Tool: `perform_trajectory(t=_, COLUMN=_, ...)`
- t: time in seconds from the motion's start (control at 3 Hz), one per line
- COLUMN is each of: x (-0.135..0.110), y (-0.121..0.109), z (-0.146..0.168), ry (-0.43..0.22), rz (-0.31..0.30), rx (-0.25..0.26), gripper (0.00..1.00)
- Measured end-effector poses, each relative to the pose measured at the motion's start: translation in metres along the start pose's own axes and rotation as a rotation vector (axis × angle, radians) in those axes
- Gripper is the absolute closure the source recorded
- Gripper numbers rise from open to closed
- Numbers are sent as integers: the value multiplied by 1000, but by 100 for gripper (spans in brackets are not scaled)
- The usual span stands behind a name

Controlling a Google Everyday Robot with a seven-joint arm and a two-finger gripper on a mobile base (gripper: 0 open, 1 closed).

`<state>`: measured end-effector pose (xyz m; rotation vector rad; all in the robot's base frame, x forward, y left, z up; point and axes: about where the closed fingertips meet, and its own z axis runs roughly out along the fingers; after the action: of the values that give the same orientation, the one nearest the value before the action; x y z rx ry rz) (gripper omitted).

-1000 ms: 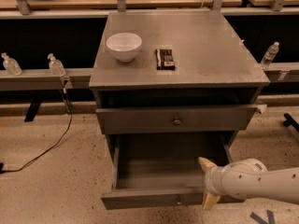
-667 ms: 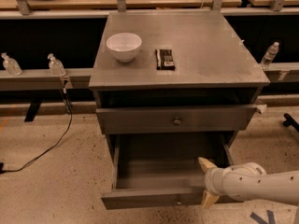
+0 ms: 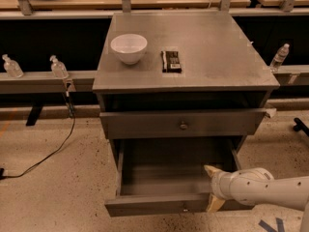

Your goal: Close middle drawer

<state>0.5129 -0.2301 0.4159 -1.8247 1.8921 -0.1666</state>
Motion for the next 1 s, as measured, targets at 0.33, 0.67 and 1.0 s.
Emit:
perform_trajectory(t=0.33, x=-1, y=-1, z=-2, ry=0, rz=0, rx=0, gripper=17)
perform_trajectory(t=0.67, x=4, y=-22, z=1, ry=11, rz=-5, rx=25, gripper=17)
perform_trajectory(t=1.0, x=4, y=-22, z=1, ry=11, rz=-5, rx=25, gripper=17)
